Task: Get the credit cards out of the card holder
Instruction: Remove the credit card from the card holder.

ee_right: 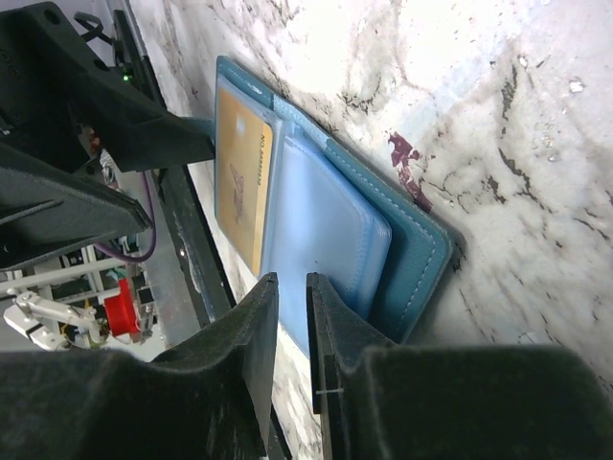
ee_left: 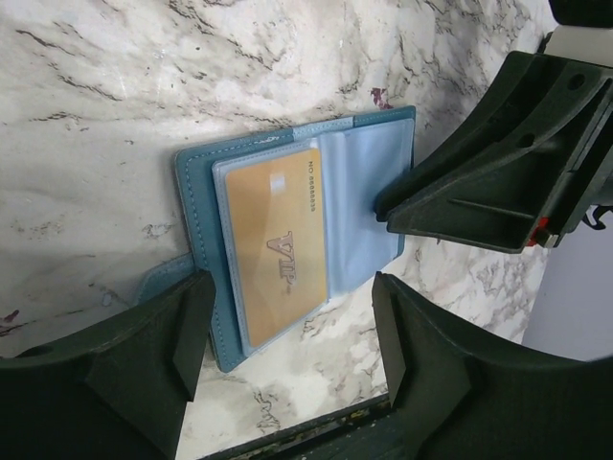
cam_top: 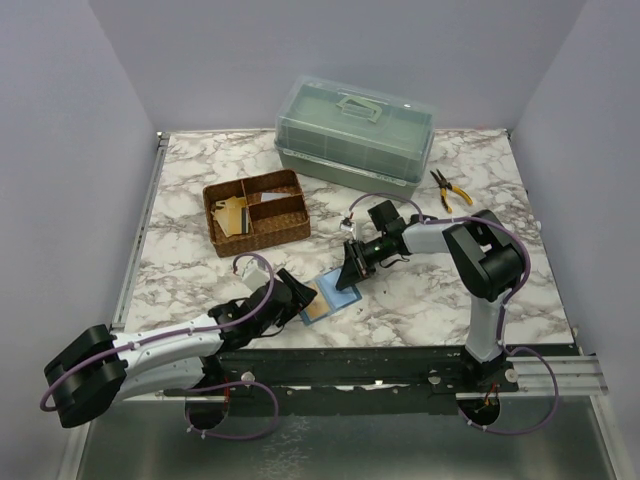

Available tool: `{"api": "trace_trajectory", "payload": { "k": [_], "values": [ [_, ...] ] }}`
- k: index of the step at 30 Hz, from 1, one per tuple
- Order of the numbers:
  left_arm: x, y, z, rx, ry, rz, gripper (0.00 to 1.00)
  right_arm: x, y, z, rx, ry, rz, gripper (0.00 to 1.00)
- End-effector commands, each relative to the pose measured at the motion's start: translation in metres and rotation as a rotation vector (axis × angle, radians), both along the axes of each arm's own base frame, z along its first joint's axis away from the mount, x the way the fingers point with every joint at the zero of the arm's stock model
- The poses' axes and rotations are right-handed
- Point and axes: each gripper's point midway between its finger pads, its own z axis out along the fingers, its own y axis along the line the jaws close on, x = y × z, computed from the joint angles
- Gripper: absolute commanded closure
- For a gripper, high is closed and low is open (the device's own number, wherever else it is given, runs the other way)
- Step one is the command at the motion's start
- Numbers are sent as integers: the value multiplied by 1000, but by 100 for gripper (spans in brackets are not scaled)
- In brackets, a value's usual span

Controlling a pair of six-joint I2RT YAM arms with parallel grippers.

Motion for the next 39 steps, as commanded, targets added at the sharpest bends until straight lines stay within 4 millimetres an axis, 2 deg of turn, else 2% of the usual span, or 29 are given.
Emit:
{"api": "trace_trajectory", "payload": {
  "k": [1,9,15,23,39],
  "values": [
    [2,-7,7,-46,-19,-17,30,2,-2,-14,-48,-7,-1,75],
    [2,-4,20,-51,-44,-24,30,1,-2,-16,-50,-2,0,75],
    [-1,4,20,-22,-35,-14,30,2,-2,-17,-53,0,-1,75],
    [-1,0,17,-49,-34,-22,30,1,-3,-18,-54,4,-1,75],
    [7,-6,-1,-36,-3,-8,32,1,-2,-18,-54,4,0,75]
  ]
}}
